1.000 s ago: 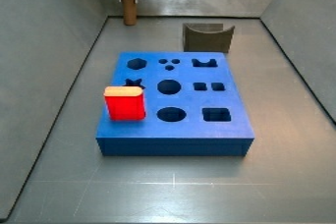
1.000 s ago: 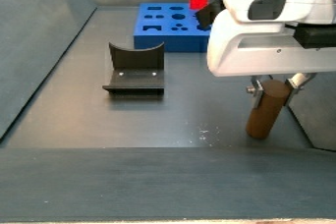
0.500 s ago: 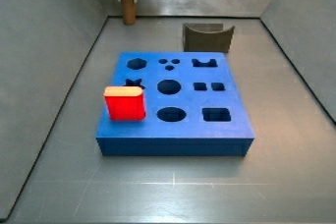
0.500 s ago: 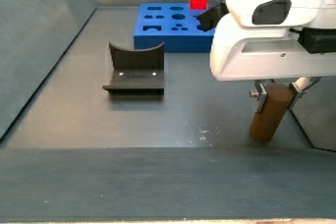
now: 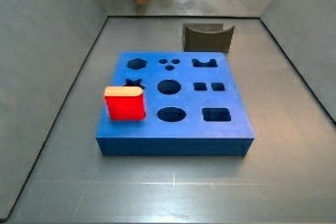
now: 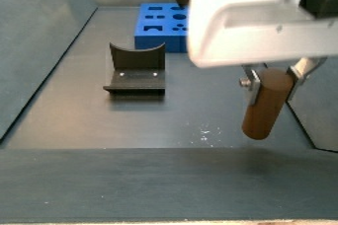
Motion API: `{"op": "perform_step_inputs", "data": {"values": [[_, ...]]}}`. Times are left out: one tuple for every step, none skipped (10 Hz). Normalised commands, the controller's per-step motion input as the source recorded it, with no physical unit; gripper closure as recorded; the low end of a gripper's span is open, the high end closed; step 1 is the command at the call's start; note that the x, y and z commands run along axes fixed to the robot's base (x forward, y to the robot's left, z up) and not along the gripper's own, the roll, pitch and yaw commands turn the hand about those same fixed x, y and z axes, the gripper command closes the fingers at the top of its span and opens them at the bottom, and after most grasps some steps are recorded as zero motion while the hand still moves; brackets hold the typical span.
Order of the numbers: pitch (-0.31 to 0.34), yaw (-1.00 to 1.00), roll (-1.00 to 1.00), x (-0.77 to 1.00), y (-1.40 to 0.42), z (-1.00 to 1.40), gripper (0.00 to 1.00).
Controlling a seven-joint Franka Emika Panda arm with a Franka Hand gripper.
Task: Pick up the round object. Move to above the board. Insert the round object.
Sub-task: Move to above the board.
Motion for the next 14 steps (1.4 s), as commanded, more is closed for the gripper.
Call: {"op": "perform_step_inputs", "data": {"values": [[0.215,0.05,0.02,0.35,0.26,1.0,1.0],[0.214,0.03,0.03,0.3,0.23,1.0,1.0],[0.2,0.03,0.04,0.25,0.19,1.0,1.0],[0.195,0.02,0.04,0.18,0.15,0.94,1.0],[0.179,0.02,0.05,0.12,0.09,0.8,1.0],[0.161,0.01,0.07,0.05,0.05,0.63,1.0],[0.151,0.02,0.09,0.02,0.03,0.51,1.0],[0.161,0.02,0.1,0.01,0.01,0.35,1.0],[0.171,0.02,0.09,0.01,0.01,0.27,1.0],[-0.234,-0.61,0.31,0.08,-1.0,0.18,1.0],[-0.238,-0.6,0.31,0.08,-1.0,0.17,1.0],[-0.249,-0.37,0.32,0.07,-1.0,0.18,1.0],[-0.253,-0.21,0.22,0.07,-1.0,0.18,1.0],[-0.144,-0.08,0.21,0.07,-1.0,0.17,1.0]]}}
